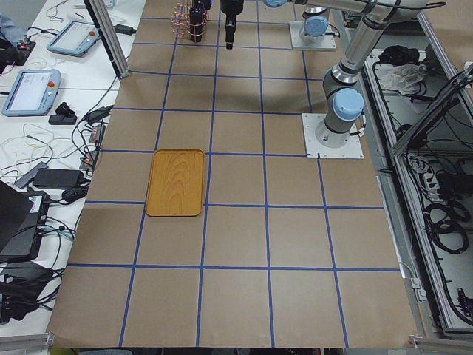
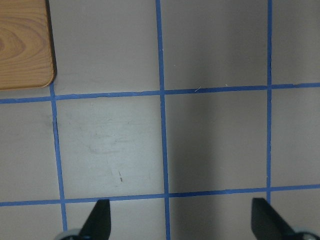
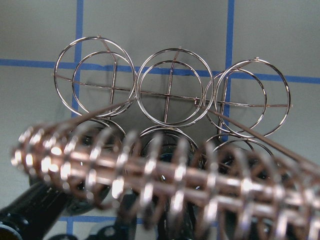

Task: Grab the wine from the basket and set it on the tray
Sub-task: 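Lower the right gripper and grasp the neck of the nearest bottle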

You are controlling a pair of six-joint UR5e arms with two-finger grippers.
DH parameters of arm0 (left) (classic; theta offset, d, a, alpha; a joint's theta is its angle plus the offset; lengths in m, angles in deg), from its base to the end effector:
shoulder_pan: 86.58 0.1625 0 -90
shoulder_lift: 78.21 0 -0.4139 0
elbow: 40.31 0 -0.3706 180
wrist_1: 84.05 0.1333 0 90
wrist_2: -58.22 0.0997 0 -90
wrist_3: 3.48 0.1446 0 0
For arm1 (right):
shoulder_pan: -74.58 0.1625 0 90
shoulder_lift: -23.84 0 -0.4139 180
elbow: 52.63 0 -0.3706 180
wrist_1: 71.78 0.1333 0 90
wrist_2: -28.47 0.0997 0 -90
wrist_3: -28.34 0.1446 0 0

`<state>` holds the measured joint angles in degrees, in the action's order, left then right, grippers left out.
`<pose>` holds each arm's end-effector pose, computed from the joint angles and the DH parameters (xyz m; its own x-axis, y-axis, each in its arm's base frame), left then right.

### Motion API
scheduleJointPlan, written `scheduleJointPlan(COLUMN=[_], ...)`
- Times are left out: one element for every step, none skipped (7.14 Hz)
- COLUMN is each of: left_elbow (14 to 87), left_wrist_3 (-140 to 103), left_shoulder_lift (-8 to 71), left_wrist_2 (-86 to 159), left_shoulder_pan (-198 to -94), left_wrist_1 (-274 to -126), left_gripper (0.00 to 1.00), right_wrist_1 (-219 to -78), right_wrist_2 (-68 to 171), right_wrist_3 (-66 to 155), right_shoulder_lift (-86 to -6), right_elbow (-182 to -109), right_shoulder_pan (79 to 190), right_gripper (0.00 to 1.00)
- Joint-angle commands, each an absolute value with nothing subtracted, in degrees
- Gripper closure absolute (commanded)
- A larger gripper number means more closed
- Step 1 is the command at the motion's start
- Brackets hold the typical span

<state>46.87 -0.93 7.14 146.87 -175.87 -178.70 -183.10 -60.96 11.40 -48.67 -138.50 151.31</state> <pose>-0.1312 -0.4423 0.4837 -0.9992 0.0332 0.0213 0.0321 0.9982 -0.0502 -0.0074 -0.6185 0.3422 -0.9976 -0.0626 0.0309 -0.0662 0.9886 -0.1353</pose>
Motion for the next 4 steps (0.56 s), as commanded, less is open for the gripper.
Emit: scheduleJointPlan(left_elbow=[46.9, 46.9, 46.9, 46.9], left_wrist_3=[-0.9, -0.9, -0.9, -0.9], left_shoulder_lift=[7.1, 7.2, 7.1, 7.1], left_wrist_2=[146.9, 146.8, 146.9, 146.9], left_shoulder_pan=[-175.9, -175.9, -175.9, -175.9], left_wrist_1=[-178.7, -178.6, -178.7, -178.7], left_gripper=[0.00, 0.00, 0.00, 0.00], right_wrist_1=[-181.7, -181.7, -181.7, -181.9], right_wrist_2=[-61.2, -61.2, -61.0, -60.7], right_wrist_3=[11.5, 11.5, 11.5, 11.5], right_shoulder_lift=[-48.7, -48.7, -48.7, -48.7], right_elbow=[-138.6, -138.6, -138.4, -138.2], right_shoulder_pan=[151.3, 151.3, 151.3, 151.3], right_gripper=[0.44, 0.45, 0.60, 0.70])
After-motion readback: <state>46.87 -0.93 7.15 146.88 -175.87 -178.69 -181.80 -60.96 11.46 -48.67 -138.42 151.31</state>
